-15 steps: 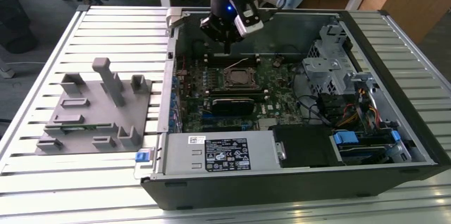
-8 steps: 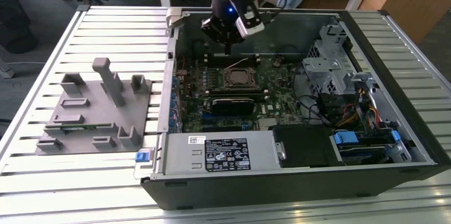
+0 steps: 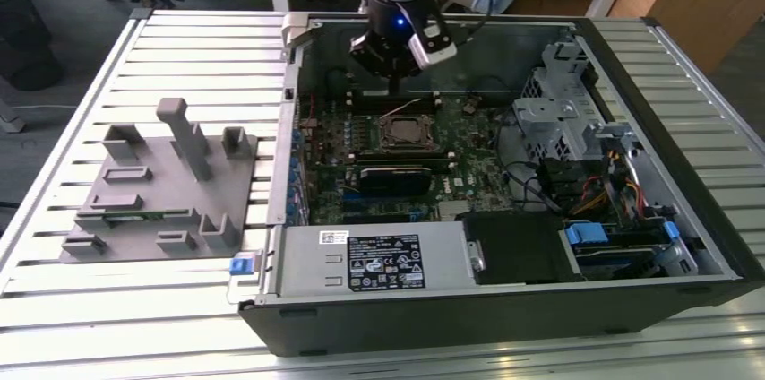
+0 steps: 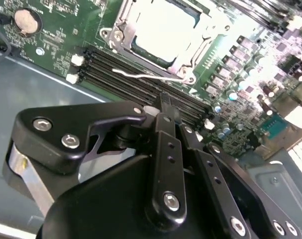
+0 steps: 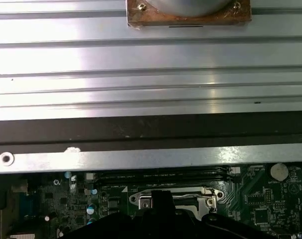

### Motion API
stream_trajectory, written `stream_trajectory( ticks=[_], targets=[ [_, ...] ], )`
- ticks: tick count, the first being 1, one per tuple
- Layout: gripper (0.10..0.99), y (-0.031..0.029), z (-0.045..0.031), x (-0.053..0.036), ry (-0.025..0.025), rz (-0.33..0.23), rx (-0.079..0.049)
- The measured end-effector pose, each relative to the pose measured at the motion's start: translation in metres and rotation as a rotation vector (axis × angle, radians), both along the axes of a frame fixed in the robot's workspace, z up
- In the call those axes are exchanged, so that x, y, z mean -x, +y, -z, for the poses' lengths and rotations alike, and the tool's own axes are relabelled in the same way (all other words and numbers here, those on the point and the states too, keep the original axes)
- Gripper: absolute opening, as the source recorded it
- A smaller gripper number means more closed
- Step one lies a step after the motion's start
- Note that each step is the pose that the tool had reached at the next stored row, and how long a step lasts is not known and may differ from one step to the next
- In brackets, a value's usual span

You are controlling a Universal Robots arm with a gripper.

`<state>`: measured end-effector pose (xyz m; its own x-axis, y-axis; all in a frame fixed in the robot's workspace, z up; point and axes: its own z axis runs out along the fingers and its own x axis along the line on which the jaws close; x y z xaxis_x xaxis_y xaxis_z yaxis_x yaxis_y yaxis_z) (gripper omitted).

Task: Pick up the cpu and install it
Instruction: 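Install the first cpu locking lever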

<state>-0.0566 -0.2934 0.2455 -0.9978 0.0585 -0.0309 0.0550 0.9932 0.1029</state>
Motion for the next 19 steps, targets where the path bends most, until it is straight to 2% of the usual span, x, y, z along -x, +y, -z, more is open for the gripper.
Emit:
stream_trajectory(
  ticks=[4, 19],
  targets=[
    [0.106, 0.0000, 0.0034, -0.0031, 0.0000, -0.026, 0.000],
    [0.106, 0.0013, 0.0158, -0.0142, 0.0000, -0.028, 0.000]
  ],
)
